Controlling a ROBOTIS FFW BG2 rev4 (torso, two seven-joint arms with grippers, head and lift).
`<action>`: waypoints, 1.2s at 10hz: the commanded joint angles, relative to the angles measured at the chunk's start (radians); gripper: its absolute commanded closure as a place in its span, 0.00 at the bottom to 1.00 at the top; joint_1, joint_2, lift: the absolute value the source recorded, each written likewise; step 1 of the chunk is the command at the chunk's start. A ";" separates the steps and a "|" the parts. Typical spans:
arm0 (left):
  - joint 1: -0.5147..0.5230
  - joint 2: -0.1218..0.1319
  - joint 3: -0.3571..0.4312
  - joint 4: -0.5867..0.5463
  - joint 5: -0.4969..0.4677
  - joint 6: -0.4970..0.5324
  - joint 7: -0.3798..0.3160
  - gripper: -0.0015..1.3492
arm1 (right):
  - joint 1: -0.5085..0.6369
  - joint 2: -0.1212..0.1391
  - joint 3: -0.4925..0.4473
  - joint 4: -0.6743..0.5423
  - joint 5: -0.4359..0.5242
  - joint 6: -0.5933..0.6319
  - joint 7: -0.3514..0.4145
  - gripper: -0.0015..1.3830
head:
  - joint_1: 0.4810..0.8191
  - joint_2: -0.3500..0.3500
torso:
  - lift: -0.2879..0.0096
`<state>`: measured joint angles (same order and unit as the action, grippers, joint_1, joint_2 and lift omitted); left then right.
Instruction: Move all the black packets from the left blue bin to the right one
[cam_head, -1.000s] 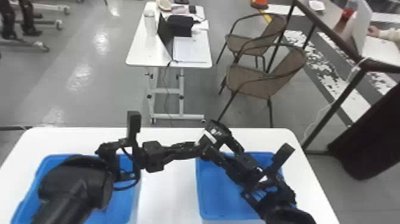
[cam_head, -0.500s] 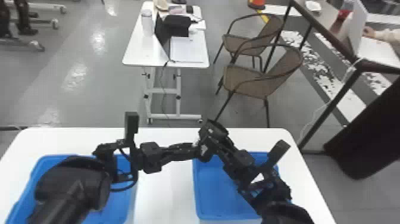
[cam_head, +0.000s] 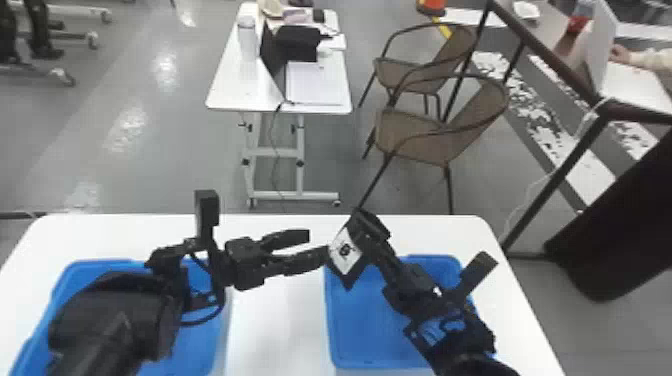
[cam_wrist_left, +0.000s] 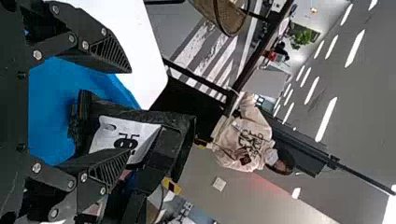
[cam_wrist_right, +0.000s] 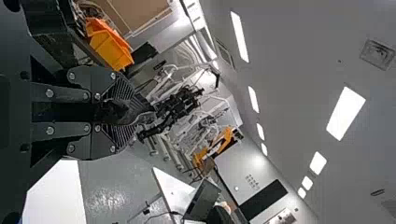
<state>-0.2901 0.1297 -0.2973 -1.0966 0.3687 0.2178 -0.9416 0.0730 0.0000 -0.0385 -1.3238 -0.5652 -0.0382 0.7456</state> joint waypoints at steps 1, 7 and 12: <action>0.060 0.022 0.053 -0.083 0.001 0.012 0.034 0.30 | -0.001 0.001 -0.049 0.029 0.002 0.000 -0.003 0.93 | 0.63 0.30 | 0.97; 0.362 0.120 0.343 -0.402 0.016 0.084 0.218 0.29 | -0.099 0.001 -0.235 0.362 0.065 0.001 -0.003 0.61 | 0.63 0.38 | 0.97; 0.483 0.056 0.445 -0.471 -0.094 0.144 0.340 0.30 | 0.057 0.001 -0.325 0.043 0.099 -0.138 -0.230 0.14 | 0.63 0.31 | 0.97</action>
<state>0.1707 0.1994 0.1332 -1.5623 0.2810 0.3584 -0.6036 0.1103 0.0000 -0.3620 -1.2432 -0.4400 -0.1744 0.5139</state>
